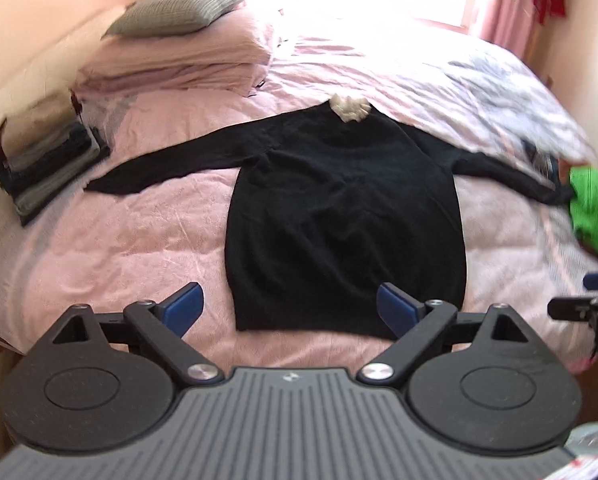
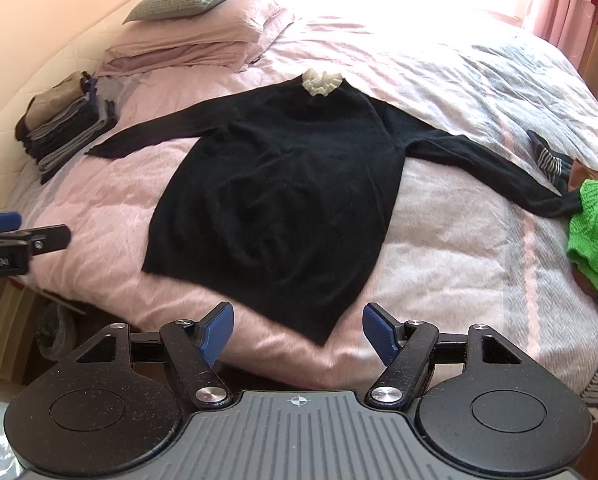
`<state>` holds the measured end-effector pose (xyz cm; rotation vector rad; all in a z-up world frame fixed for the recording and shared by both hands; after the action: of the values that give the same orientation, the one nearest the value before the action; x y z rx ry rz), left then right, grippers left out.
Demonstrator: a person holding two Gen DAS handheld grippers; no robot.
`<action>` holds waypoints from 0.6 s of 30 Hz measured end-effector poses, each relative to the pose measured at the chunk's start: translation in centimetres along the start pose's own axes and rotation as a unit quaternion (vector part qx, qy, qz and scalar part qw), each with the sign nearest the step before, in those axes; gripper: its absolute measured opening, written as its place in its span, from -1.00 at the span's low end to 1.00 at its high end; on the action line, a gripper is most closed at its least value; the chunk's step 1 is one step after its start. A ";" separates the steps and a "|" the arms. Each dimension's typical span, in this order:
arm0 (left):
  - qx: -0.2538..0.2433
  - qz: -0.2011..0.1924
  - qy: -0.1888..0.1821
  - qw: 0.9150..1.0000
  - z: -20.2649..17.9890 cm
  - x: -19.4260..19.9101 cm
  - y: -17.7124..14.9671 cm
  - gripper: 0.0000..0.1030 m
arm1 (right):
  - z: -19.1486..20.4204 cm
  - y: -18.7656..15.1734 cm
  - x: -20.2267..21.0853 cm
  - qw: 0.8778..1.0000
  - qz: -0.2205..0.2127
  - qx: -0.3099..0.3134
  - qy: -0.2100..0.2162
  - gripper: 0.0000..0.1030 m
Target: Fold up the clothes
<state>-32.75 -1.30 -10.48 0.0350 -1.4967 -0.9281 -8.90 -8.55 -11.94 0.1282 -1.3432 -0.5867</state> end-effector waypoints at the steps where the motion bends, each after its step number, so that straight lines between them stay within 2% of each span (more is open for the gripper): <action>1: 0.019 0.002 -0.010 1.000 1.2 -0.9 0.3 0.78 | 0.0 0.8 -0.7 1.000 -0.002 -0.007 -0.004 0.33; 3: 0.064 0.005 -0.025 0.998 4.2 -3.2 1.2 0.77 | 0.0 2.5 -2.2 1.000 -0.006 -0.023 -0.012 0.33; 6: 0.110 0.009 -0.024 0.994 8.6 -6.8 2.1 0.75 | -0.2 5.7 -4.6 0.998 -0.013 -0.050 -0.031 0.33; 8: 0.146 0.015 -0.025 0.989 12.1 -9.7 2.5 0.66 | -0.5 8.1 -6.2 0.996 -0.017 -0.075 -0.044 0.33; 10: 0.194 0.030 -0.030 0.980 15.9 -12.9 2.6 0.63 | -0.7 10.8 -7.8 0.992 -0.023 -0.105 -0.059 0.33; 14: 0.279 0.026 -0.024 0.960 23.5 -18.8 2.7 0.53 | -0.8 15.4 -10.4 0.982 -0.043 -0.168 -0.076 0.33; 18: 0.362 0.014 -0.020 0.932 30.7 -25.7 1.8 0.32 | -0.3 18.4 -12.9 0.972 -0.050 -0.207 -0.096 0.33</action>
<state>-53.02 29.48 -26.23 0.5329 -1.8006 -0.3106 -4.04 13.07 -15.73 -0.2079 -1.3757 -0.9721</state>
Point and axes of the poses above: each gripper's, at about its wrist camera, not at the fingertips, and x roughly against the way its jaws point, z to its left, y to its top, the point moved 6 cm from there along -x, roughly the way its jaws point, and after that the axes turned 14 degrees about -x, right-handed, at the moved point
